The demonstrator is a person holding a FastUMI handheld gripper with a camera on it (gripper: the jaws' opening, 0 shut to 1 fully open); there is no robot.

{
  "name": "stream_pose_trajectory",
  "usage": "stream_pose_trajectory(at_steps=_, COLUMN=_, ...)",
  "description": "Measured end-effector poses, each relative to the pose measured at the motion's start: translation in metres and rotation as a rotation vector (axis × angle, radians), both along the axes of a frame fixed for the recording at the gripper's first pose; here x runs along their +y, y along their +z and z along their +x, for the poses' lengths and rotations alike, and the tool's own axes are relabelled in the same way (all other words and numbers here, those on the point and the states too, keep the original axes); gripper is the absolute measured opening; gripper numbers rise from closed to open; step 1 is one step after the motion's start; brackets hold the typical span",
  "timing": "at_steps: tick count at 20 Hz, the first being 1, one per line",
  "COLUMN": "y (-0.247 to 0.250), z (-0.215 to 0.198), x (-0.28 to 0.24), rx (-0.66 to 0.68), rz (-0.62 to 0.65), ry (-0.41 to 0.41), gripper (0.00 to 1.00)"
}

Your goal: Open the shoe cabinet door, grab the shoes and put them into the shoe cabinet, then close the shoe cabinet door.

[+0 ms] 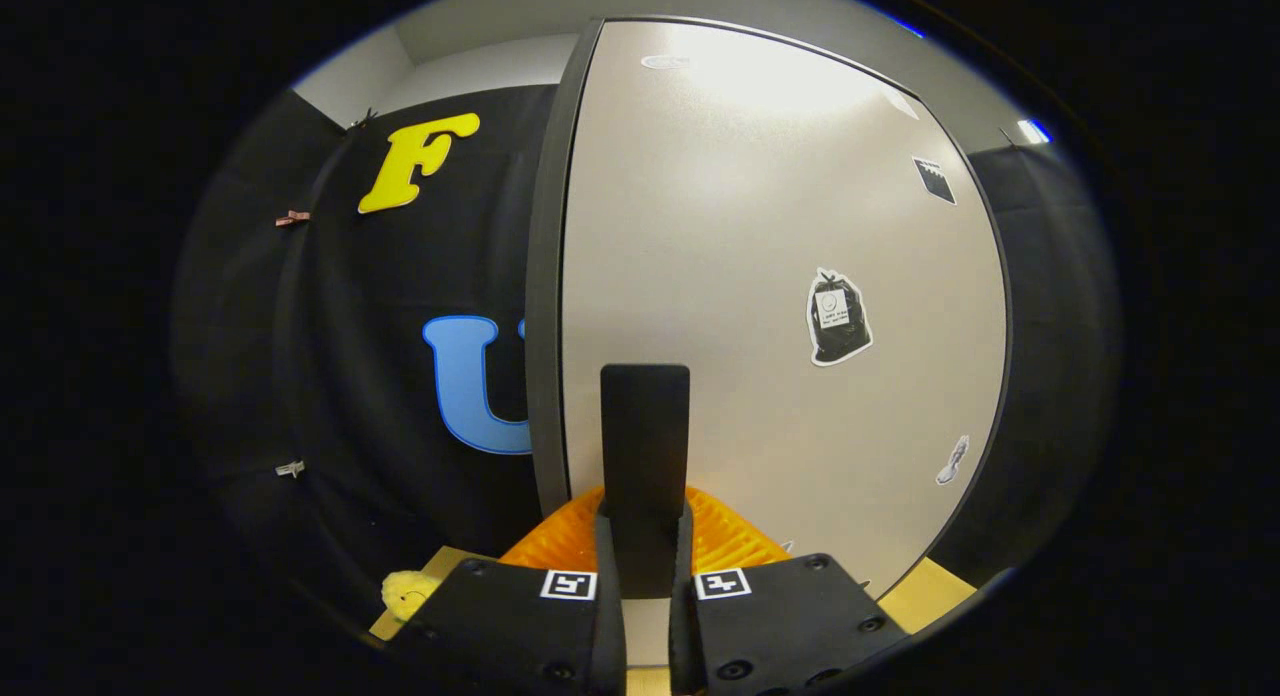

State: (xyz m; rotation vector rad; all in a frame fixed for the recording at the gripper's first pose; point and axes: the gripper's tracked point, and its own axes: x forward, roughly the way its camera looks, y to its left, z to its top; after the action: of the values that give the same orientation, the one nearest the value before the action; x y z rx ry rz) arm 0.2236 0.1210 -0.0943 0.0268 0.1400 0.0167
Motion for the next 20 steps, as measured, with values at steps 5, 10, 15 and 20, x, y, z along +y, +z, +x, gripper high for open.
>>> stream_pose_trajectory(at_steps=5, y=0.005, z=-0.035, x=-0.005, rx=-0.001, rz=0.031, ry=0.028, gripper=0.15)
stream_pose_trajectory(at_steps=10, y=0.013, z=-0.088, x=-0.028, rx=0.014, rz=0.049, ry=0.059, gripper=0.15)
stream_pose_trajectory(at_steps=15, y=0.018, z=-0.125, x=-0.055, rx=0.021, rz=0.068, ry=0.098, gripper=0.15)
stream_pose_trajectory(at_steps=20, y=0.018, z=-0.157, x=-0.08, rx=0.015, rz=0.1, ry=0.113, gripper=0.15)
